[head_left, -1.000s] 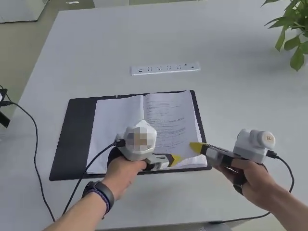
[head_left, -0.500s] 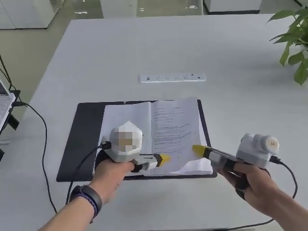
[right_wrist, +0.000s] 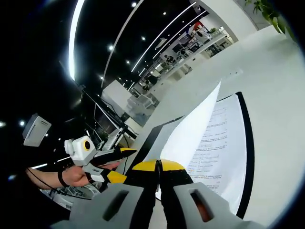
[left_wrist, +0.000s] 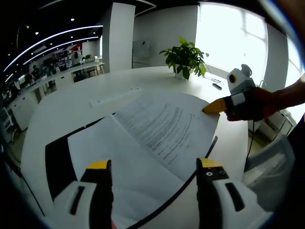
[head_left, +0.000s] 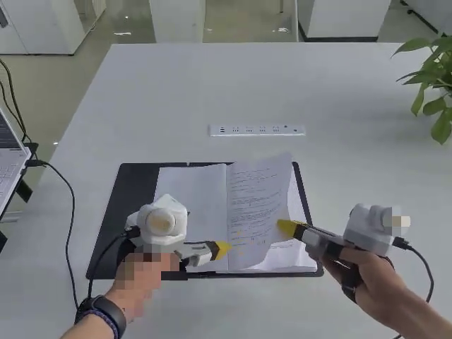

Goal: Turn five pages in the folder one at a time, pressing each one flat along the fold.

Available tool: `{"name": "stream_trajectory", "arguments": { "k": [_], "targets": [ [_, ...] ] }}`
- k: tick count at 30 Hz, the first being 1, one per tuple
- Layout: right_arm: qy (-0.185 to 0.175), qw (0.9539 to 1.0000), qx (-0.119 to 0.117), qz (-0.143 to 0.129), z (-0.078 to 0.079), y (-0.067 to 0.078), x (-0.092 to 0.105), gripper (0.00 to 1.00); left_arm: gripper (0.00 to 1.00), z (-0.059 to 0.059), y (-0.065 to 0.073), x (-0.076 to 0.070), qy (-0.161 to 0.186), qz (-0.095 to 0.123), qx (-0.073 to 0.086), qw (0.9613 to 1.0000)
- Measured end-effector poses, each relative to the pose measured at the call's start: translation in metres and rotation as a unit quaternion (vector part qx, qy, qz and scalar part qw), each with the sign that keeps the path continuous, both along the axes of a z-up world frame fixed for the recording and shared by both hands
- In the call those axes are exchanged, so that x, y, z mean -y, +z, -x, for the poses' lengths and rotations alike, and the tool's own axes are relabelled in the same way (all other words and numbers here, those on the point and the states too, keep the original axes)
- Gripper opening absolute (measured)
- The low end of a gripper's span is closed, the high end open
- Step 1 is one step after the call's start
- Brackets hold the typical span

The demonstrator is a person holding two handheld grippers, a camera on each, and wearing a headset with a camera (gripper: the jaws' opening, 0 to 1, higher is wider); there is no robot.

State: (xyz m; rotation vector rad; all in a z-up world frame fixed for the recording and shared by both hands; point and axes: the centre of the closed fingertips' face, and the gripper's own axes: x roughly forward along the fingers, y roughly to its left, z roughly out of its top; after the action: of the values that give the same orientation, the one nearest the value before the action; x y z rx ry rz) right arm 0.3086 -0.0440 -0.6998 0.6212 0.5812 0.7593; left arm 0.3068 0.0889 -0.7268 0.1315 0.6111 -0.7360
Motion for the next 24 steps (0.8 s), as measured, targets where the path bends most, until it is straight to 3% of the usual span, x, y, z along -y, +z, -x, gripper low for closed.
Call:
{"name": "stream_trajectory", "arguments": {
  "k": [12, 24],
  "targets": [
    [0.038, 0.9988, 0.029, 0.003, -0.007, 0.023, -0.041, 0.00, 0.72, 0.005, 0.000, -0.055, 0.043, -0.001, 0.003, 0.9991],
    [0.079, 0.9959, 0.045, 0.001, -0.007, 0.037, -0.086, 0.00, 0.73, 0.009, 0.004, -0.092, 0.074, 0.003, 0.007, 0.9972]
  ]
}}
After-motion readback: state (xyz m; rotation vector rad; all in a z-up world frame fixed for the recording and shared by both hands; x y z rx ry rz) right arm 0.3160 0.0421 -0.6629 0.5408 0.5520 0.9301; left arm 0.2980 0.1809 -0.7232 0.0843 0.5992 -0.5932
